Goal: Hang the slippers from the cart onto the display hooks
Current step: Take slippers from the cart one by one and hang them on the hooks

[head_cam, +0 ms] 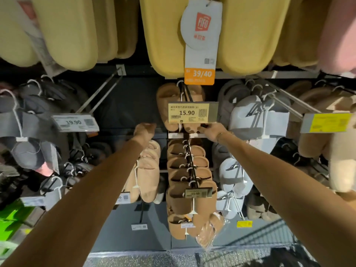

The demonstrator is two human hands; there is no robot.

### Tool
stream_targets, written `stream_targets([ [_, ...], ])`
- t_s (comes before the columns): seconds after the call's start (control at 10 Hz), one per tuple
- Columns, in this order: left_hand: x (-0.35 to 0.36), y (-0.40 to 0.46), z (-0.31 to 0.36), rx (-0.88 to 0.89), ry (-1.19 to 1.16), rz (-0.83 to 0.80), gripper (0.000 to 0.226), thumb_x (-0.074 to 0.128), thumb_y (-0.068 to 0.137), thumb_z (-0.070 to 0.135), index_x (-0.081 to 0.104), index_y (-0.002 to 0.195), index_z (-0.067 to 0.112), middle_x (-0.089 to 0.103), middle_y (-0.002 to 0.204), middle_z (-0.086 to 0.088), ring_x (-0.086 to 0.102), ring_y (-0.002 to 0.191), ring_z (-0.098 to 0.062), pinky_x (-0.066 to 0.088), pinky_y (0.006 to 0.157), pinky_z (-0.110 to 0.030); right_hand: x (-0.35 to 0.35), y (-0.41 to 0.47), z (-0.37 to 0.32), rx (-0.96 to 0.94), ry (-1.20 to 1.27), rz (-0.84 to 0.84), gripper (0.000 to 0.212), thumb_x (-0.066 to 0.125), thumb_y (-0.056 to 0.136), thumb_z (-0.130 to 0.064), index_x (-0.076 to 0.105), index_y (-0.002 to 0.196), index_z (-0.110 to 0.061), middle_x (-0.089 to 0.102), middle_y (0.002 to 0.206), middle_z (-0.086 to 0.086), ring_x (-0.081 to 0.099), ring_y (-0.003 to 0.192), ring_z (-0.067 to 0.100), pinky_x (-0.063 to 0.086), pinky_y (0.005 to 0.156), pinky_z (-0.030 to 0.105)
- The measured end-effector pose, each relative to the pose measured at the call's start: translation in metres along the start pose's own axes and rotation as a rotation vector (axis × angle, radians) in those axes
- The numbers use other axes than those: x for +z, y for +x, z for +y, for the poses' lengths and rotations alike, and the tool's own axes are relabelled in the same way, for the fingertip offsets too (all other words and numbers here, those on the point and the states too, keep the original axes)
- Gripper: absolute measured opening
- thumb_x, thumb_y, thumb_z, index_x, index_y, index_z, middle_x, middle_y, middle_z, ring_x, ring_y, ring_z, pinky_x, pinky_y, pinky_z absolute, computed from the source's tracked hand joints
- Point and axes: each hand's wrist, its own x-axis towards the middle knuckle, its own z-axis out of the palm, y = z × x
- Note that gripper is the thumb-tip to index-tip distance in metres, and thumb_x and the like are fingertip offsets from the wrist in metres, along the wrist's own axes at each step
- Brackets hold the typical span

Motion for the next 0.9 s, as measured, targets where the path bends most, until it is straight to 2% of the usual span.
stream_targets([
  [0.1,-0.02,-0.072,-0.008,0.067,0.319,-0.154,0.038,0.056,0.1,0.029,0.067,0.123,0.0,0.067,0.125,-0.019,0.066,0.107,-0.034,0.055,0.08,-0.034,-0.001,-0.051,-0.001,-0.046,-0.129,-0.073,0.054,0.058,0.093,-0.05,0.058,0.135,-0.016,0.06,0.13,0.004,0.056,0.123,0.027,0.046,0.1,0.031],
  [0.2,-0.033,-0.136,-0.023,0.273,0.713,-0.264,0.037,0.049,0.101,0.031,0.07,0.115,0.005,0.067,0.122,-0.014,0.06,0.114,-0.03,0.046,0.091,-0.032,-0.002,-0.115,0.003,-0.149,-0.304,-0.184,0.038,0.064,0.091,-0.04,0.062,0.123,-0.021,0.062,0.116,-0.003,0.059,0.113,0.019,0.047,0.083,0.015],
  [0.3,-0.041,-0.212,-0.034,0.372,0.98,-0.387,0.044,0.043,0.093,0.041,0.072,0.108,0.011,0.069,0.117,-0.008,0.062,0.107,-0.027,0.051,0.094,-0.036,-0.001,-0.179,0.01,-0.109,-0.537,-0.219,0.038,0.053,0.092,-0.041,0.064,0.119,-0.017,0.066,0.115,0.007,0.063,0.108,0.028,0.051,0.089,0.032],
  [0.4,-0.034,-0.262,-0.046,0.383,0.973,-0.508,0.031,0.054,0.094,0.03,0.074,0.103,0.008,0.07,0.111,-0.009,0.064,0.105,-0.029,0.055,0.091,-0.041,-0.006,-0.252,0.022,-0.162,-0.62,-0.207,0.043,0.049,0.095,-0.041,0.061,0.124,-0.012,0.064,0.124,0.014,0.061,0.116,0.031,0.049,0.097,0.037],
  [0.5,-0.014,-0.307,-0.052,0.411,0.979,-0.592,0.025,0.06,0.092,0.025,0.075,0.1,0.007,0.07,0.092,-0.005,0.066,0.101,-0.024,0.056,0.077,-0.027,-0.008,-0.317,0.049,-0.11,-0.574,-0.171,0.047,0.045,0.099,-0.044,0.057,0.135,-0.015,0.058,0.137,0.013,0.054,0.127,0.033,0.045,0.105,0.038],
  [0.6,0.019,-0.35,-0.056,0.493,0.98,-0.645,0.029,0.051,0.092,0.031,0.068,0.088,0.008,0.068,0.093,-0.012,0.064,0.096,-0.028,0.049,0.075,-0.032,-0.012,-0.375,0.09,-0.067,-0.54,-0.16,0.044,0.052,0.097,-0.041,0.058,0.133,-0.017,0.061,0.131,0.013,0.056,0.123,0.034,0.047,0.1,0.036],
  [0.7,0.058,-0.394,-0.053,0.572,0.991,-0.707,0.023,0.054,0.086,0.035,0.06,0.075,0.016,0.068,0.09,-0.014,0.065,0.091,-0.034,0.052,0.081,-0.043,-0.018,-0.429,0.136,0.042,-0.493,-0.155,0.038,0.054,0.095,-0.042,0.063,0.118,-0.013,0.065,0.118,0.015,0.061,0.112,0.035,0.05,0.089,0.036],
  [0.8,0.11,-0.439,-0.047,0.675,0.981,-0.728,0.025,0.06,0.091,0.033,0.072,0.089,0.012,0.072,0.099,-0.012,0.065,0.099,-0.032,0.053,0.084,-0.038,-0.029,-0.484,0.184,0.163,-0.463,-0.156,0.038,0.053,0.097,-0.038,0.065,0.118,-0.008,0.065,0.117,0.018,0.06,0.11,0.036,0.046,0.083,0.033],
  [0.9,0.169,-0.498,-0.043,0.75,0.919,-0.877,0.022,0.061,0.089,0.033,0.07,0.083,0.015,0.071,0.094,-0.011,0.066,0.096,-0.03,0.052,0.081,-0.035,-0.041,-0.542,0.24,0.311,-0.425,-0.121,0.034,0.057,0.095,-0.035,0.065,0.114,-0.008,0.065,0.116,0.018,0.06,0.108,0.034,0.048,0.082,0.032],
])
